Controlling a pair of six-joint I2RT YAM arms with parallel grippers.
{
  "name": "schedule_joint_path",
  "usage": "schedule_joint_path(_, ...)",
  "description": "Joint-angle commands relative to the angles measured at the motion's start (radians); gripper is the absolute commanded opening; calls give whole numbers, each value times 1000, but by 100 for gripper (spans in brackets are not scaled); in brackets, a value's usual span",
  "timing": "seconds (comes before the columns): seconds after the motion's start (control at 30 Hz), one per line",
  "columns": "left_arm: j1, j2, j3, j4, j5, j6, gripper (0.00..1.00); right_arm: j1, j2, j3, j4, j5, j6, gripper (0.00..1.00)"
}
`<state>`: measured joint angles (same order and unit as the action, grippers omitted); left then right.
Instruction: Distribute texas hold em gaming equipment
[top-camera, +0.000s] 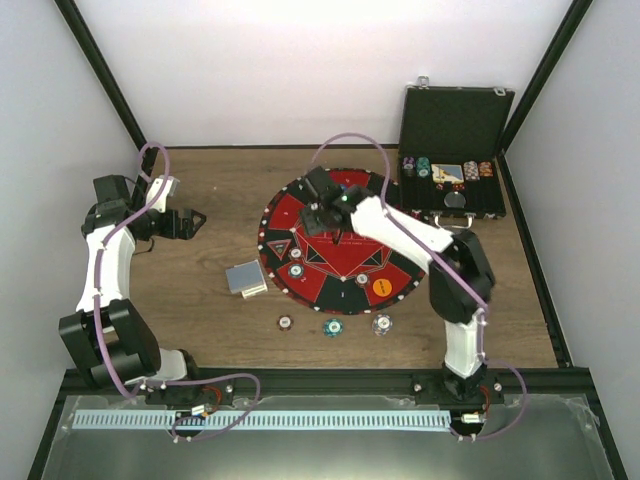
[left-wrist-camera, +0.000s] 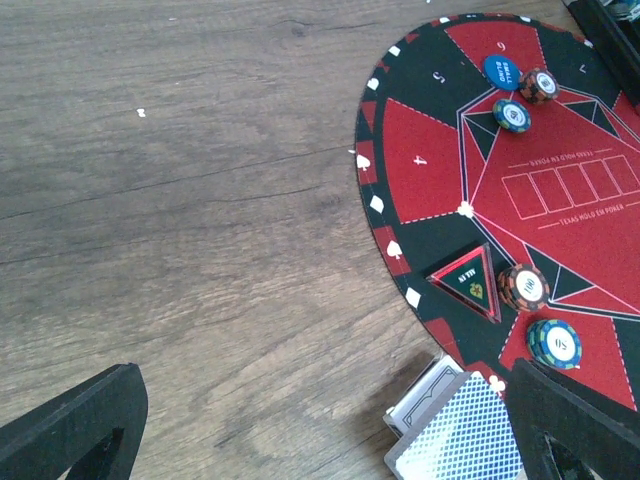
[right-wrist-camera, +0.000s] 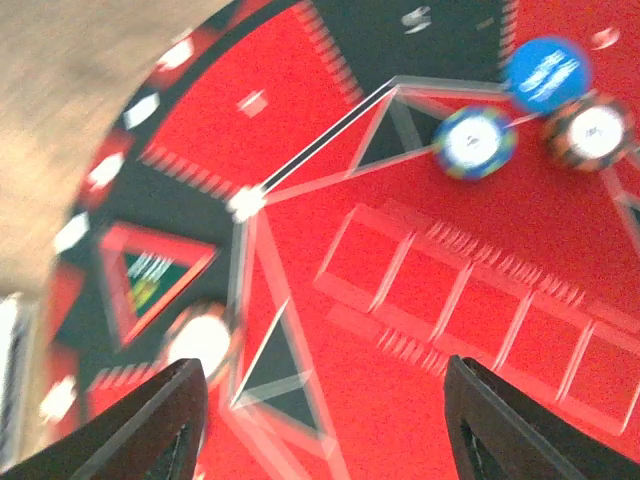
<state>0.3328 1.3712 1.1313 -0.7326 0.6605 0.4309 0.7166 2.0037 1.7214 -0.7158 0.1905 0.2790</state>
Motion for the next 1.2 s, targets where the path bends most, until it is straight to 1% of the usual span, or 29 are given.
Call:
schedule_joint_path(0.0, 5, -27, 8, -16, 26, 11, 100, 140, -208, -291, 62, -13, 101, 69)
schedule_joint_path(0.13, 4, -36, 5, -21, 23, 17, 100, 263, -354, -572, 96, -62, 216, 77)
schedule_joint_path(0.17, 5, -38, 4, -21, 23, 17, 100, 293, -378, -618, 99, -68, 247, 78)
schedule_joint_path(0.27, 4, -44, 4, -26, 17, 19, 100, 373, -420, -717, 102, -76, 324, 80)
schedule_joint_path(0.4, 5, -49, 2, -30, 12, 22, 100, 434, -437, -790, 109, -88, 391, 82)
schedule_joint_path(0.57, 5, -49, 8, -33, 12, 20, 100, 460, -424, -818, 136, -109, 408, 81)
schedule_joint_path(0.73, 5, -50, 10, -34, 9, 21, 100, 471, -378, -798, 137, -99, 404, 77)
schedule_joint_path(0.9, 5, -46, 7, -31, 11, 23, 100, 471, -345, -773, 125, -71, 394, 69)
schedule_joint_path(1.0, 5, -44, 8, -29, 9, 21, 100, 471, -332, -759, 110, -46, 389, 63)
schedule_joint_path(1.1, 5, -44, 7, -29, 13, 22, 100, 470, -329, -749, 101, -36, 385, 55)
schedule_joint_path(1.17, 5, -44, 6, -28, 14, 21, 100, 471, -331, -738, 96, -34, 381, 51)
